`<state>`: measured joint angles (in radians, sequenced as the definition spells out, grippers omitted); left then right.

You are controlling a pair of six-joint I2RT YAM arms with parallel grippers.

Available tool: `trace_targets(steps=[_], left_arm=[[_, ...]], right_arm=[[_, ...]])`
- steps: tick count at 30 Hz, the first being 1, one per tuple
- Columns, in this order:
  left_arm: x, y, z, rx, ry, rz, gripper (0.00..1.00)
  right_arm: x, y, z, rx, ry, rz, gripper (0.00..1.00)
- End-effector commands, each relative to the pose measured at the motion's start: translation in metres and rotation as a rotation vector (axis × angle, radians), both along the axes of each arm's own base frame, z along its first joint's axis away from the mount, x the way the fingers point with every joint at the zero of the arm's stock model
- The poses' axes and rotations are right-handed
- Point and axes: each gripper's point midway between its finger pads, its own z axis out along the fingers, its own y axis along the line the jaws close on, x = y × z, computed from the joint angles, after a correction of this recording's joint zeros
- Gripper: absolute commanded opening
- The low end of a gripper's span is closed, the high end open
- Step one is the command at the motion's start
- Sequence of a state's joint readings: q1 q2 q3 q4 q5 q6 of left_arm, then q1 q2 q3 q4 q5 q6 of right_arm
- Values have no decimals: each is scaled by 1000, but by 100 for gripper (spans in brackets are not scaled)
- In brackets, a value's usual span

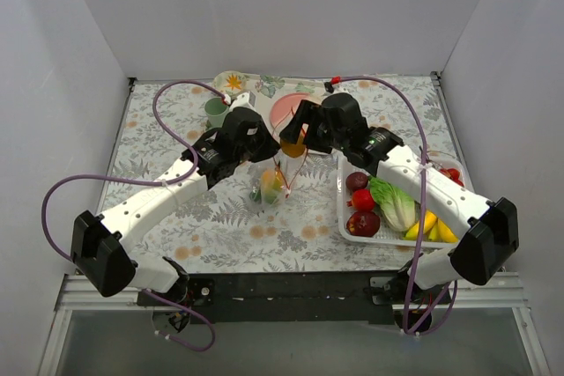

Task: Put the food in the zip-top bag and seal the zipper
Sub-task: Place the fake fruit in the zipper food storage bag, then pick up the fake fruit from the bin.

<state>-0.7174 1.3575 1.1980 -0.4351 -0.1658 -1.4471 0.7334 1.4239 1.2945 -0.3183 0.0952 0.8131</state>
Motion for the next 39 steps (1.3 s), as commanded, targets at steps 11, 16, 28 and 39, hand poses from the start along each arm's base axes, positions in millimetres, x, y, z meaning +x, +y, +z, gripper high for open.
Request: trace_targets(steps=[11,16,28,39], left_arm=[[-3,9,42,-35,-80,22,0],[4,18,41,23,-93,53,0],[9,28,26,39,-61,69,0],[8,23,19,20,-50,51,0]], right_arm=[[2,7,35,-1,-91,53,99],[-3,2,72,10,-161,72,99],[-53,-100,36,-186,-141,-107,97],[-118,-157,-73,-301,160,-205,80]])
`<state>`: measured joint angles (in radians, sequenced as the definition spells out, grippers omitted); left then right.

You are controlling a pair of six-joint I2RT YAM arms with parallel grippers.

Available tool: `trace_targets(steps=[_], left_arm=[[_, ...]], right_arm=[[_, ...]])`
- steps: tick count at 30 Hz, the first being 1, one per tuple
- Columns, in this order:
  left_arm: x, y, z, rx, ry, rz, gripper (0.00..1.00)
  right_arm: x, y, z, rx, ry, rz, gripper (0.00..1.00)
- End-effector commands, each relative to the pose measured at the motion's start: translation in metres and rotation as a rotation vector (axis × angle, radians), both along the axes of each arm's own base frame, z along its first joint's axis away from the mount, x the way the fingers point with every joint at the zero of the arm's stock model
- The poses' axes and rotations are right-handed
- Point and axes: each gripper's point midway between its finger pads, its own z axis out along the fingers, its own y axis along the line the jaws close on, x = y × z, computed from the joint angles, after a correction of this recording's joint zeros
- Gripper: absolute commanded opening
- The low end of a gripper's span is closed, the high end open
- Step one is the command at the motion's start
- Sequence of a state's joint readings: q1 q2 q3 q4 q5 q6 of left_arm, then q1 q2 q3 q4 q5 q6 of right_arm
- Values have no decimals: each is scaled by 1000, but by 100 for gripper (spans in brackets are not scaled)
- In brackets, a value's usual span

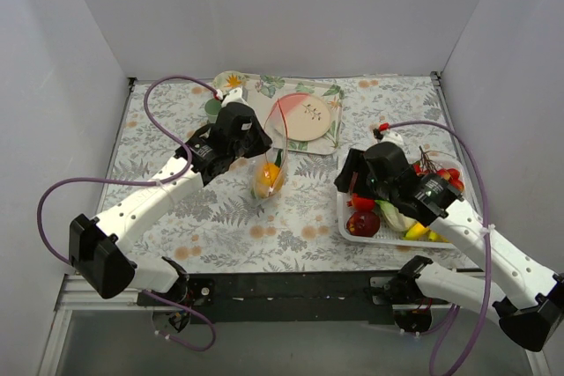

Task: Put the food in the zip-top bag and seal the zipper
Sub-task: Pick up the fake fruit from the bin.

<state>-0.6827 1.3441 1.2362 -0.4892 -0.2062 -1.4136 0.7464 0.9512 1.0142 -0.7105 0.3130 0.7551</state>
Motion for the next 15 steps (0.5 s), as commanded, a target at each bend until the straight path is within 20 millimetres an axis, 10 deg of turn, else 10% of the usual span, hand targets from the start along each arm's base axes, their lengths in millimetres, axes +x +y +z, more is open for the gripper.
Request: trace_targets(steps=[1,15], left_arm=[[-2,2,7,-25,-24,-4,0],[-2,0,11,-28,-32,-11,0]], right_arm=[[-31,-31,-51,-50,147,-104,80],[-23,-61,-97,-150,118,-252,78]])
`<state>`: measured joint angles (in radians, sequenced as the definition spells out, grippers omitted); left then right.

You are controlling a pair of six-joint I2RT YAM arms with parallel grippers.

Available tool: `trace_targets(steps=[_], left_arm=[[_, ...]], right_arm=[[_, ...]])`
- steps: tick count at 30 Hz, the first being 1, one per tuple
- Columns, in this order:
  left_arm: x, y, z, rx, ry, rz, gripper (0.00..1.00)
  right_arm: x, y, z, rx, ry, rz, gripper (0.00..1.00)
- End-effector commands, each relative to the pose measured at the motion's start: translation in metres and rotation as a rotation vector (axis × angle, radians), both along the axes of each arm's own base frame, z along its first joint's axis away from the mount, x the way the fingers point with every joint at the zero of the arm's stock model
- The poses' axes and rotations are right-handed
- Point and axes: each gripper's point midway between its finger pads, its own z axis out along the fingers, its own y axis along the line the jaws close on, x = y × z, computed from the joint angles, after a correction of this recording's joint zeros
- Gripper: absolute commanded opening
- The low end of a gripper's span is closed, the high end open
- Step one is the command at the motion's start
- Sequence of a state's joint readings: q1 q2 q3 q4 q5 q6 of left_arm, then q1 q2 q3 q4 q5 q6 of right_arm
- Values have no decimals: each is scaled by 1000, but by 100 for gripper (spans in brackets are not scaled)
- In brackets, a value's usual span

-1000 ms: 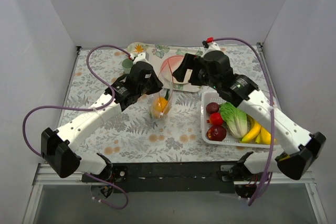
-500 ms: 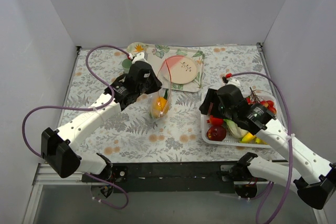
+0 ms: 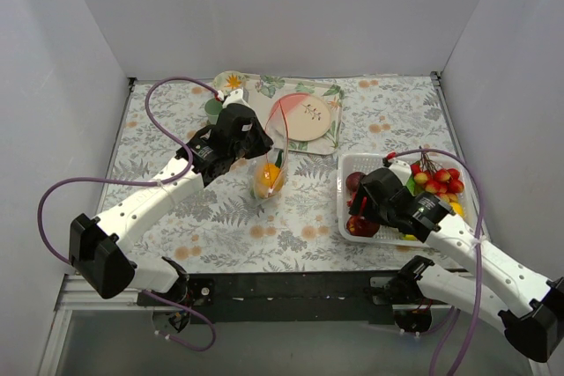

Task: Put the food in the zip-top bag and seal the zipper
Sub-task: Pick up the fake fruit from the bin.

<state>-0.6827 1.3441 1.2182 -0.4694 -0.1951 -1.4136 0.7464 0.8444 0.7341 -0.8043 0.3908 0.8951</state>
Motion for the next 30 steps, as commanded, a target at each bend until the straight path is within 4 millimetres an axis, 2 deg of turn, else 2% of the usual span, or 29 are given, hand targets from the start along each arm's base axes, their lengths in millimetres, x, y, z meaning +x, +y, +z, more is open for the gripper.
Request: trace_targets(steps=[1,5,9,13,20,30], left_arm=[[-1,2,15,-24,-35,-1,0],[-2,3,18,-26,-39,0,0],[-3,5,17,-18,-37,1,0],[-3,7,17,-13,-39,8,0],[-3,5,18,-14,-39,0,0],[-3,6,19,-11,-44,-1,0]], right_arm=[[20,-10,-3,-41,-76,-101,78],[30,-11,-19,-71,-55,-129,80],[40,-4,-31,-48,-34,-124,83],[52,-8,-33,-51,-51,-151,90],[67,-5,-36,-38,-106,-173,89],[65,-21,-54,-120,-89,-212,87]])
